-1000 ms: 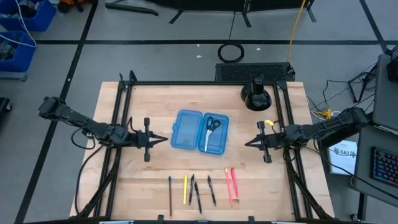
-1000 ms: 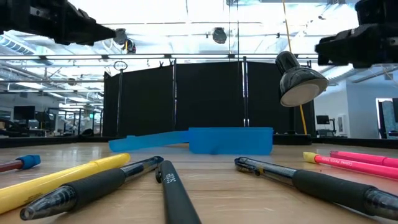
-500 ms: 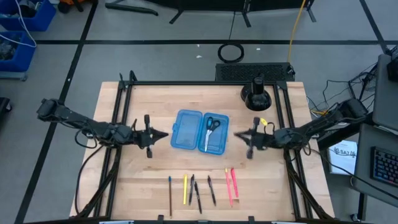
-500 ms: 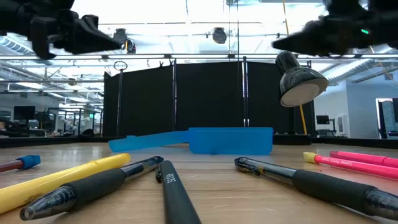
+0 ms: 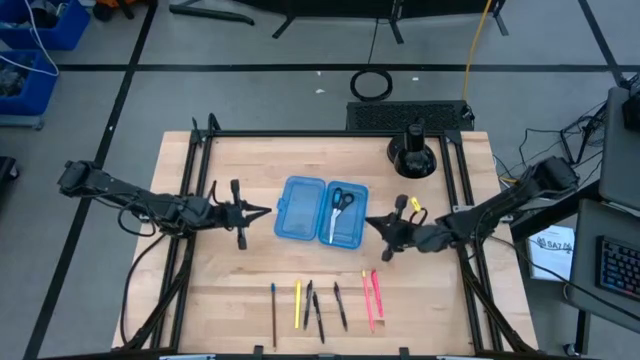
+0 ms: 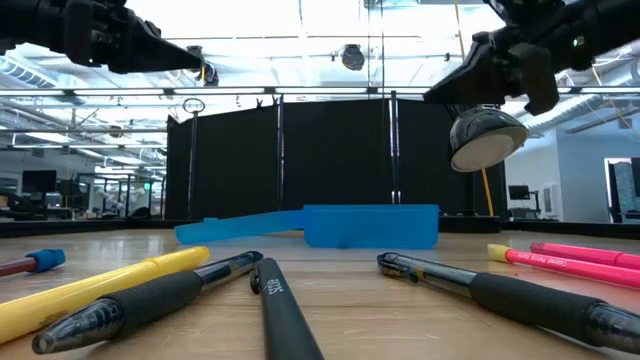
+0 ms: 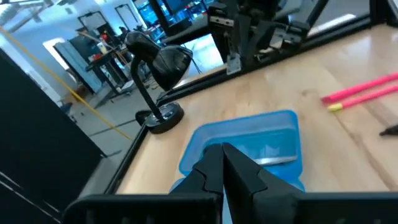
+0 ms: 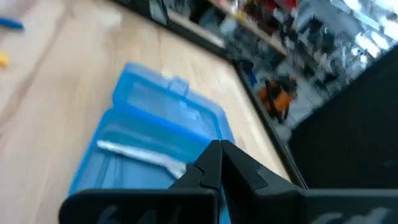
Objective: Pick & place school supplies into a supply box
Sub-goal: Put the pink pen into the supply box
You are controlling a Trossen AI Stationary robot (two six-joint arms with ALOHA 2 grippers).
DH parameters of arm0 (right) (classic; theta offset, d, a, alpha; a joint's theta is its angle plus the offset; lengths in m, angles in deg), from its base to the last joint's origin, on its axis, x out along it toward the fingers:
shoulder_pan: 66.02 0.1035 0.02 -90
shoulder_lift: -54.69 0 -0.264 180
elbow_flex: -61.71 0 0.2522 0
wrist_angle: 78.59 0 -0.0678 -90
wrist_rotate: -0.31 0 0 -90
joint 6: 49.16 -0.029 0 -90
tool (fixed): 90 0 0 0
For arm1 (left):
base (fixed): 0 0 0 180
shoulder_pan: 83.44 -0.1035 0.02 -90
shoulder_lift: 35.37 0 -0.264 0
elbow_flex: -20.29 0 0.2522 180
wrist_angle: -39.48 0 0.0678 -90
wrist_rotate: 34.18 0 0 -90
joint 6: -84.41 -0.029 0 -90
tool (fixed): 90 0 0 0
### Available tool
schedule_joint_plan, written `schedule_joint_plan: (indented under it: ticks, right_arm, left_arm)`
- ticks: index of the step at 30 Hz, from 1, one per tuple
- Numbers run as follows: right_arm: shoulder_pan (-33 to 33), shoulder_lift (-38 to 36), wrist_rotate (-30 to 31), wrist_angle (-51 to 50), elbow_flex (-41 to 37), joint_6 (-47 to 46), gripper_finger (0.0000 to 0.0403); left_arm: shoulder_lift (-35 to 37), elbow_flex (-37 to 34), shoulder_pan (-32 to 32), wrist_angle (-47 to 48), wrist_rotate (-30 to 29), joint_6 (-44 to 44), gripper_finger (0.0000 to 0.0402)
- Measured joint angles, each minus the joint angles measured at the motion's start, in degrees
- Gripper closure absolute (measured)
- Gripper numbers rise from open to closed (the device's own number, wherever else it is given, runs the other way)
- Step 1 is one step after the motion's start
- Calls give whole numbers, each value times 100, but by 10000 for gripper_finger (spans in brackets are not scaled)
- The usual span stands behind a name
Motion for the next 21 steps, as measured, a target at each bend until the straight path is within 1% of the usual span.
schedule_joint_plan:
  ticks: [2, 4, 8, 12, 14, 15, 17, 19, 21]
  right_arm:
    - [82, 2, -8, -1076, 479, -408, 403]
    - [131, 0, -254, -2250, 1035, -999, 403]
    - [138, 270, -924, -4620, 2310, -2832, 403]
    - [135, 1124, -1501, -6486, 3766, -4515, 403]
    - [90, 1637, -2178, -7382, 4389, -5512, 403]
    - [36, 1873, -2581, -7702, 4605, -6045, 403]
    - [-7, 2257, -3187, -7902, 4784, -6848, 403]
    - [-11, 2576, -3609, -7781, 4776, -7182, 402]
    - [1, 2804, -3822, -7606, 4734, -7154, 397]
  left_arm:
    - [-2, 0, 0, 0, 0, -28, 388]
    - [-2, 0, 0, -31, -1, -109, 388]
    - [0, 0, 0, -35, -2, -111, 398]
    - [-2, 0, 0, 42, -2, -93, 390]
    - [0, 0, 0, 45, -4, -75, 382]
    - [0, 0, 0, 52, -5, -63, 378]
    - [-2, 0, 0, 66, -4, -50, 375]
    - [0, 0, 0, 68, -5, -51, 375]
    - [0, 0, 0, 109, -4, -49, 380]
